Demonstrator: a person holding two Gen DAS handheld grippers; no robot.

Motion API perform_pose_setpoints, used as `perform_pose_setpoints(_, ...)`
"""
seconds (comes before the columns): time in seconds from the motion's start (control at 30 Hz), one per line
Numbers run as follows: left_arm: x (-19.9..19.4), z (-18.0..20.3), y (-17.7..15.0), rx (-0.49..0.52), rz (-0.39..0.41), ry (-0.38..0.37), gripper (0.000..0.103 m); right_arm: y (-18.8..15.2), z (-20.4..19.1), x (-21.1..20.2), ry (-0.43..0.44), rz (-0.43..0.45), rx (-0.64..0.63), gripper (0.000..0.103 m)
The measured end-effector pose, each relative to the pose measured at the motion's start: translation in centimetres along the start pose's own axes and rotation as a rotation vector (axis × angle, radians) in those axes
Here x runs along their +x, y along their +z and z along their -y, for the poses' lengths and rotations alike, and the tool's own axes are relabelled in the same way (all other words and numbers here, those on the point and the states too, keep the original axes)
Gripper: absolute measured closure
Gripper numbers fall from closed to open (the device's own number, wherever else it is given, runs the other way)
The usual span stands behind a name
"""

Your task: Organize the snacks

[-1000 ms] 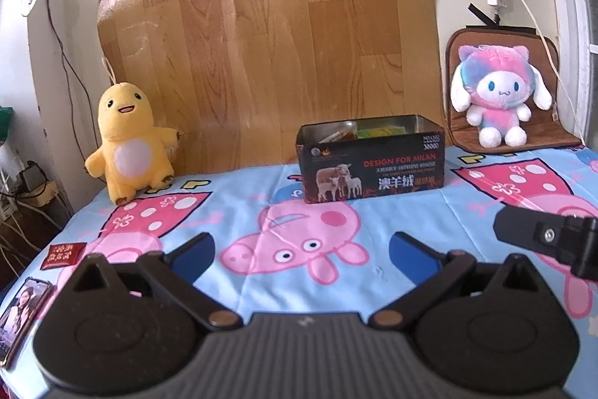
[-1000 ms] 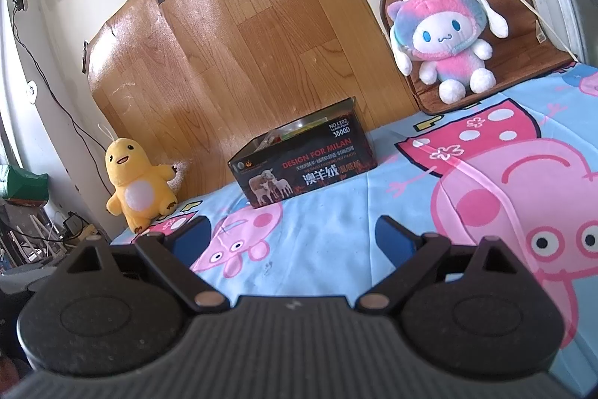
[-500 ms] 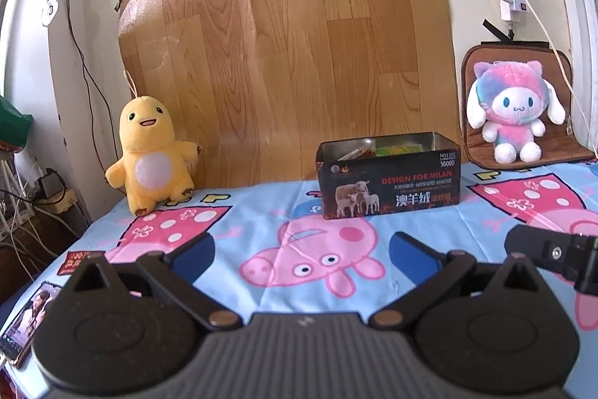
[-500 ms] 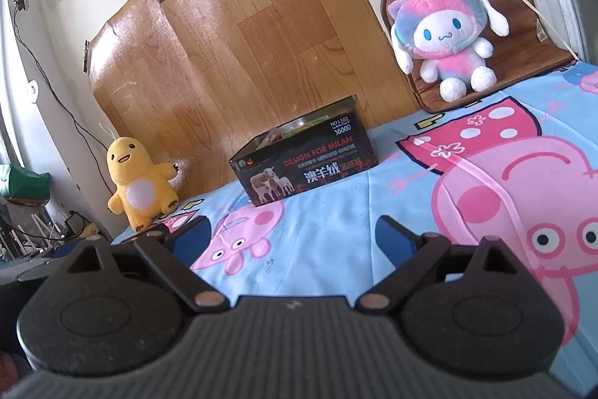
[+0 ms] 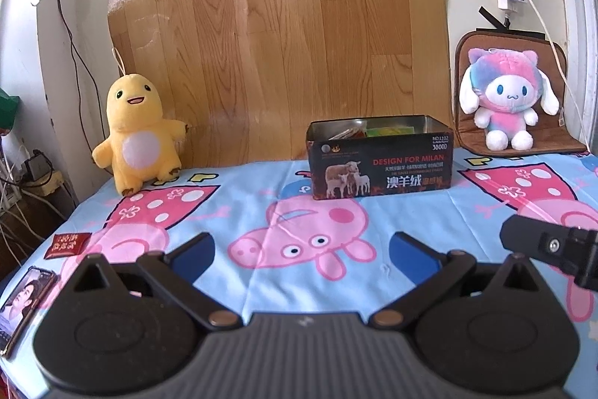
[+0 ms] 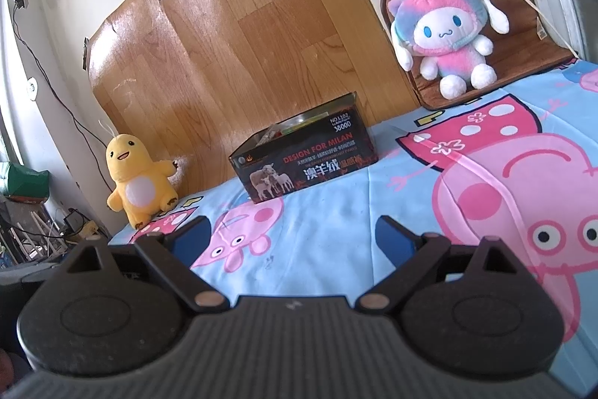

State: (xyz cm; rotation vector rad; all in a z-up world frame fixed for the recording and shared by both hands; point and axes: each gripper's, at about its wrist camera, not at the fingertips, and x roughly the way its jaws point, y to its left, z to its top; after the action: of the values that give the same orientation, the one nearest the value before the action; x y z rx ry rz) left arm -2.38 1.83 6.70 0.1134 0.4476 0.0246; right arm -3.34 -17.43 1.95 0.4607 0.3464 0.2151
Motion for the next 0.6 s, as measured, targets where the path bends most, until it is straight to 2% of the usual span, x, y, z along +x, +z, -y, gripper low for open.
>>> perform_pose_setpoints(0.23, 0.04, 0.16, -0.08, 0.019, 0.0, 0.006, 0.0, -0.08, 0.02, 0.04, 0.0, -0.002, 0.001, 0.007)
perform_pose_setpoints(0.6, 0.95, -0.13, -0.2, -0.006, -0.066, -0.002, 0.0, -0.16, 0.11, 0.15, 0.001, -0.01, -0.001, 0.007)
